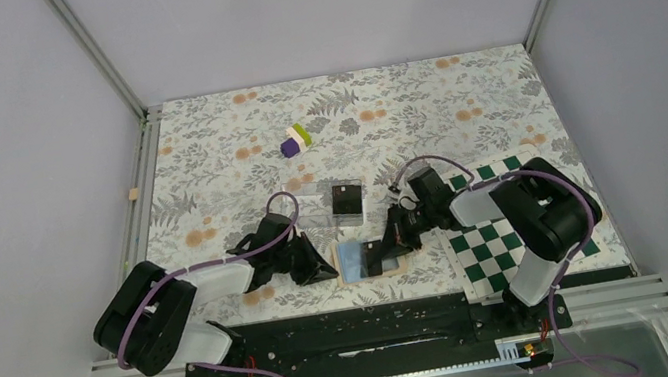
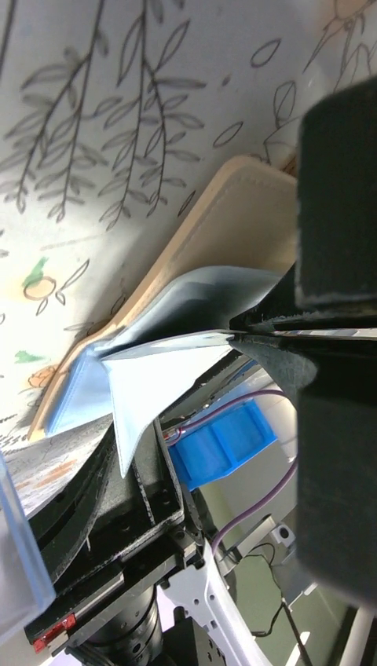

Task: Put the credit cards into the card holder
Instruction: Insert the credit card into the card holder.

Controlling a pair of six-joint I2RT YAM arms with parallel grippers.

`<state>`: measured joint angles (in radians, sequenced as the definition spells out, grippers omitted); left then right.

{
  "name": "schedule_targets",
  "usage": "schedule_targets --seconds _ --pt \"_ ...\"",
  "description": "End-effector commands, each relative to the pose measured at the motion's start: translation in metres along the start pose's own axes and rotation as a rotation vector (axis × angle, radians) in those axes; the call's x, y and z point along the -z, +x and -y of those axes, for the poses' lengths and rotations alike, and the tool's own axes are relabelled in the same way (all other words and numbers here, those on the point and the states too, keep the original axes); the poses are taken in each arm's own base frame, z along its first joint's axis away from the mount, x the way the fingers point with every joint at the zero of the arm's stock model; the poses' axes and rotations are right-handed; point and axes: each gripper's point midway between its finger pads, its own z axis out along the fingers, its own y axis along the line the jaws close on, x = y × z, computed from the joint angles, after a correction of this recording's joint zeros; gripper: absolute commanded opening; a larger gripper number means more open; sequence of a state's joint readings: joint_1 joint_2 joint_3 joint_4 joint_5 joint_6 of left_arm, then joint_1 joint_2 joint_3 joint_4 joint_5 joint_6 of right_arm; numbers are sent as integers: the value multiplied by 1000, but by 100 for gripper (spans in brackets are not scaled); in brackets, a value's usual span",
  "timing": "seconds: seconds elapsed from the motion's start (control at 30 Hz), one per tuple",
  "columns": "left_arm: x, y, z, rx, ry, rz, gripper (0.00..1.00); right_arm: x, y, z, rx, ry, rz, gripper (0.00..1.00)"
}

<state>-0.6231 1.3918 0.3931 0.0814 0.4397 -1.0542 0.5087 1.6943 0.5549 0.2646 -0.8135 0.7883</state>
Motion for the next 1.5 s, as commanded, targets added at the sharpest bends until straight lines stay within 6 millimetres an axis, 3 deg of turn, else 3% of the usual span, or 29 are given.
schedule_targets --seconds 0.0,0.27,0.5,0.73,1.03,1.23,1.47 --pt "-5 2 -6 -17 -36 -9 0 -5 9 3 35 42 -59 0" --pt "-6 2 -6 -18 -37 -19 0 -9 2 -9 96 67 -93 2" --pt "-6 2 -6 -18 -39 -22 0 3 3 2 141 240 -51 37" --pt "-6 1 -5 -25 -39 -23 0 13 -3 -2 189 307 -24 59" --pt "-8 1 -4 -33 -50 -35 0 1 -11 -6 233 324 -60 60" --pt "-11 0 -4 -31 -55 -42 0 -6 -3 -8 266 308 -121 60" --pt "-12 -1 -5 -32 -63 -44 0 5 -2 -7 280 364 -88 60"
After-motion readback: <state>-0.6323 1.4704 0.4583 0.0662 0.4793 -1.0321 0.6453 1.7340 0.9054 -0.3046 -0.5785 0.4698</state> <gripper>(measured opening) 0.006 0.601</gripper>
